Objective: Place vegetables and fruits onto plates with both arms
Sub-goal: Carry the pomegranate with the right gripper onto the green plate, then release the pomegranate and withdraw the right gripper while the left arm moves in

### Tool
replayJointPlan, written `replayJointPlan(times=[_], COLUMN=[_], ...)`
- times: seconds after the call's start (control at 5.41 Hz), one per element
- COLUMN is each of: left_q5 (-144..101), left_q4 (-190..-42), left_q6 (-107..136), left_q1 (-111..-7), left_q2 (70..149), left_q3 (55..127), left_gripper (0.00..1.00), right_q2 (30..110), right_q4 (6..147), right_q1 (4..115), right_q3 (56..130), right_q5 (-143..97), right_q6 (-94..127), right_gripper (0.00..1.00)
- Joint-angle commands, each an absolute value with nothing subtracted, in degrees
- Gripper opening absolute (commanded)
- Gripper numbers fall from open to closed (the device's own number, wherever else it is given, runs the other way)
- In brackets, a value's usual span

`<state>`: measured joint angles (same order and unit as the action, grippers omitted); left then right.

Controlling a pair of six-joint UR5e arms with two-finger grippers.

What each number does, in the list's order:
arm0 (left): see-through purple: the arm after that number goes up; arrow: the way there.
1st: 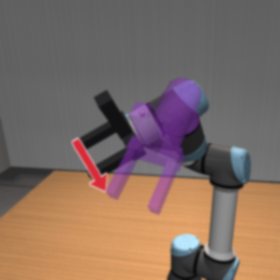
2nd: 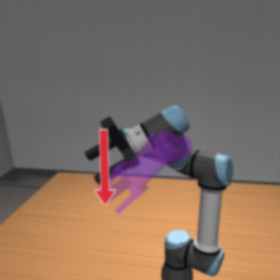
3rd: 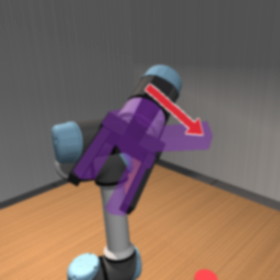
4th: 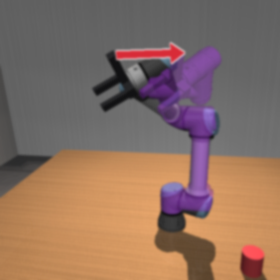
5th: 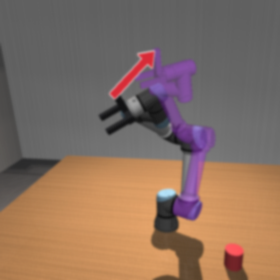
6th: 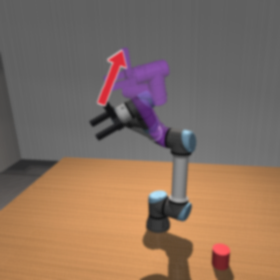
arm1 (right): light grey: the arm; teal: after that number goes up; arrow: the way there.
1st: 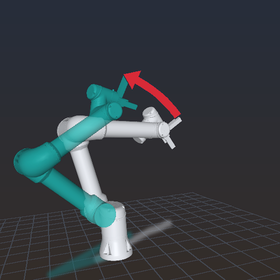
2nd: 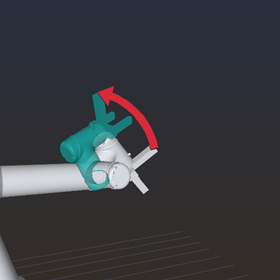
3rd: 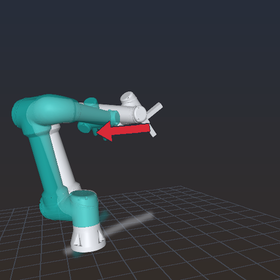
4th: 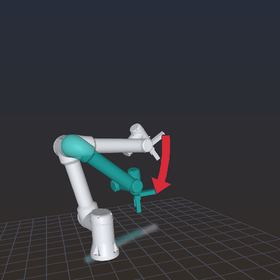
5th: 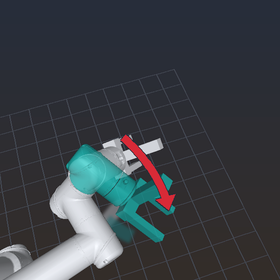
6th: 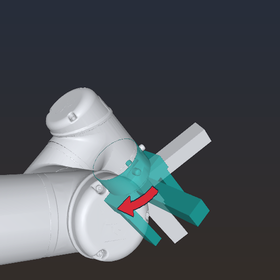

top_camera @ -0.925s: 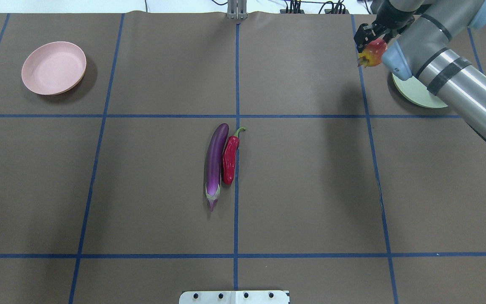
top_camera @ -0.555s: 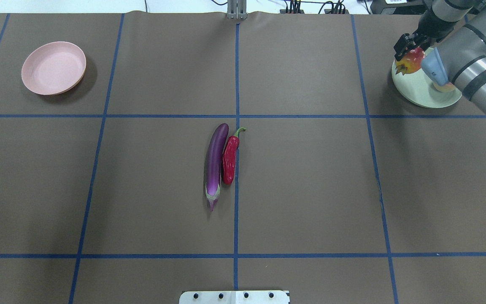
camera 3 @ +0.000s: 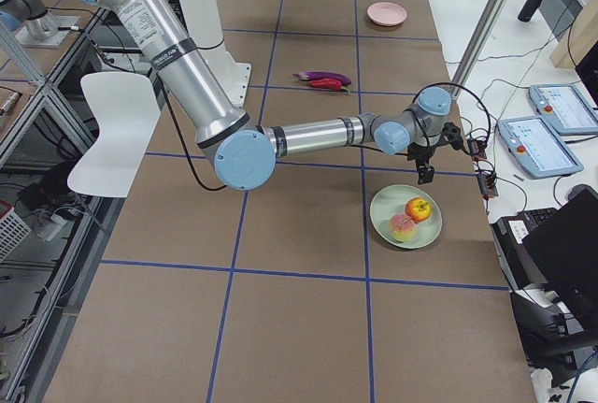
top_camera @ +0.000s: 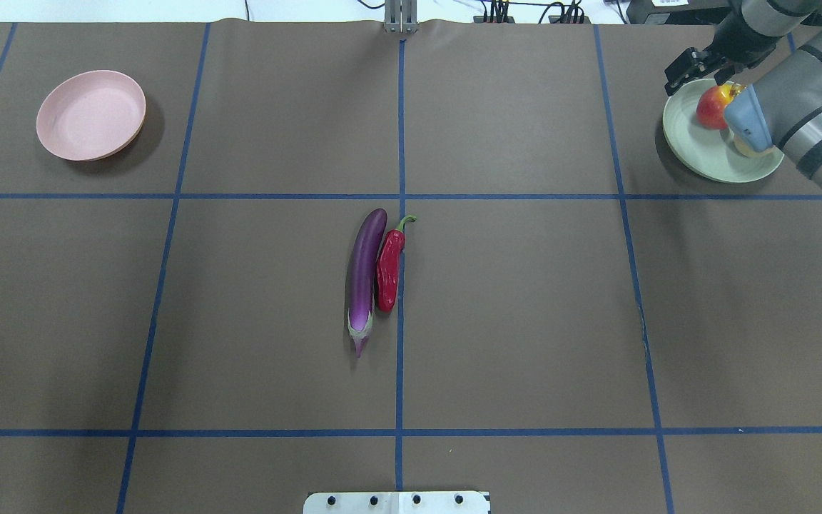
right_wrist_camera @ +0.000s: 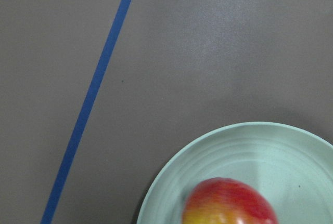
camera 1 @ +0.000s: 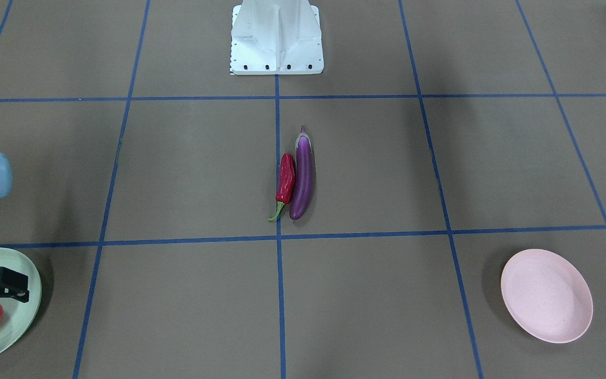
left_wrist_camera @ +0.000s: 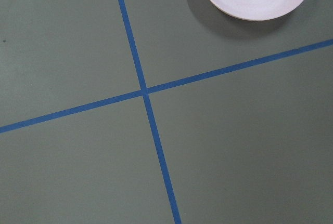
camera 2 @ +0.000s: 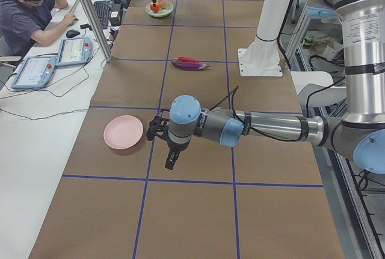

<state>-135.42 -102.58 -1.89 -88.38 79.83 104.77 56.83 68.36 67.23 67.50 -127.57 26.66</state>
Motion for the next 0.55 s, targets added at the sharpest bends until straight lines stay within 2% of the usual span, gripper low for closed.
replayJointPlan(times=[0.0,0.37], left_q5=[-135.35,-135.44], left_q4=[-102.22,-101.79], left_q6=[-1.23,13.36], left_q1=[-87.9,-82.13], left_q2=[82.5,89.07], left_q3=[104.86,104.5], left_gripper=[1.0,1.0], right_q2=[59.4,61.34], right_q4=[68.81,68.2], right_q1=[65.57,64.6], right_q3=[76.51,78.48], right_q5=[-127.79,-127.35], right_q6=[36.37,37.26], right_gripper=[1.0,1.0])
